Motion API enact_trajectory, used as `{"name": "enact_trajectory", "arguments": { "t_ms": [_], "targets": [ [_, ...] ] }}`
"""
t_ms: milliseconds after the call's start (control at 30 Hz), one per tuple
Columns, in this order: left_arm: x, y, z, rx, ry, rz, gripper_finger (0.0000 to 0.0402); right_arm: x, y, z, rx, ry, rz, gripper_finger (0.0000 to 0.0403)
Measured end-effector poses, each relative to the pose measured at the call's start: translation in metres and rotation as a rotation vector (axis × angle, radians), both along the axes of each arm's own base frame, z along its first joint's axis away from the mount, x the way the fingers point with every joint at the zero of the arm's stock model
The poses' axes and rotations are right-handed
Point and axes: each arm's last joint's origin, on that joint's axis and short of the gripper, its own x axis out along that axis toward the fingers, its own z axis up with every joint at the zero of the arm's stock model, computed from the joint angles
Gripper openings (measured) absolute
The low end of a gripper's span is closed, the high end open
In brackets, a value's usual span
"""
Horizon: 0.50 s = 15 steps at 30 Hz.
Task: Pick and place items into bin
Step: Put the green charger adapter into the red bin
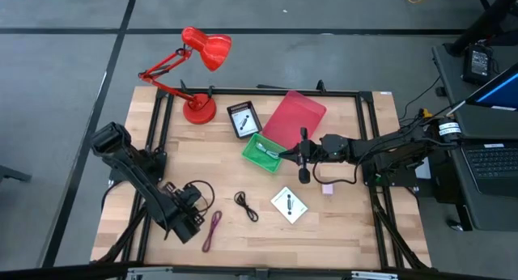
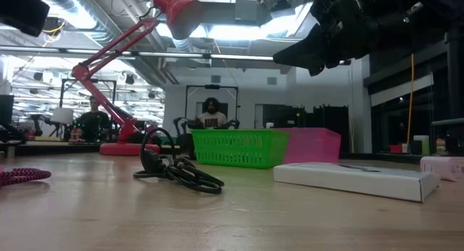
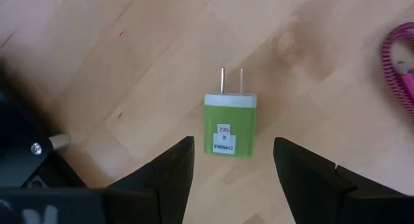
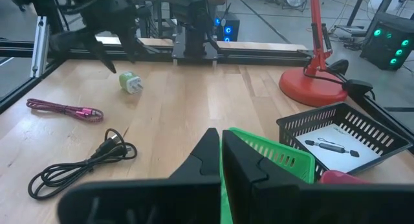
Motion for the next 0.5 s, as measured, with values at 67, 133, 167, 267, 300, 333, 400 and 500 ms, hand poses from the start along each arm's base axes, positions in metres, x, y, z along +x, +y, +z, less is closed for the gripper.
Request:
{"name": "enact_trajectory", "arguments": {
  "t_ms": [67,133,167,267,300,333,400,500],
  "targets": [
    [0.001,-0.001,-0.005,0.015,0.016,-0.001,0.0212,0.000,0.000,0.000,0.001,0.000,0.000,0.0000],
    [0.002,-0.002,-0.009,0.017,0.038,0.000,0.0214,0.000,0.000,0.000,0.001,0.000,0.000,0.0000],
    [0.002,-0.003,-0.011,0.007,0.060,-0.003,0.0214,0.000,0.000,0.000,0.002,0.000,0.000,0.0000],
    [0.001,-0.005,-0.015,-0.025,0.120,-0.010,0.0214,0.000,0.000,0.000,0.002,-0.001,0.000,0.0000],
    [0.001,-0.005,-0.016,-0.027,0.128,-0.010,0.0213,0.000,0.000,0.000,0.003,-0.001,-0.001,0.0000],
    [0.001,-0.006,-0.016,-0.027,0.132,-0.012,0.0213,0.000,0.000,0.000,0.003,-0.001,-0.001,0.0000],
    [0.001,-0.006,-0.017,-0.026,0.129,-0.026,0.0213,0.000,0.000,0.000,0.004,-0.001,-0.001,0.0000],
    [0.002,-0.005,-0.017,0.004,0.103,-0.041,0.0213,0.000,0.000,0.000,0.004,-0.001,-0.001,0.0000]
  ]
}}
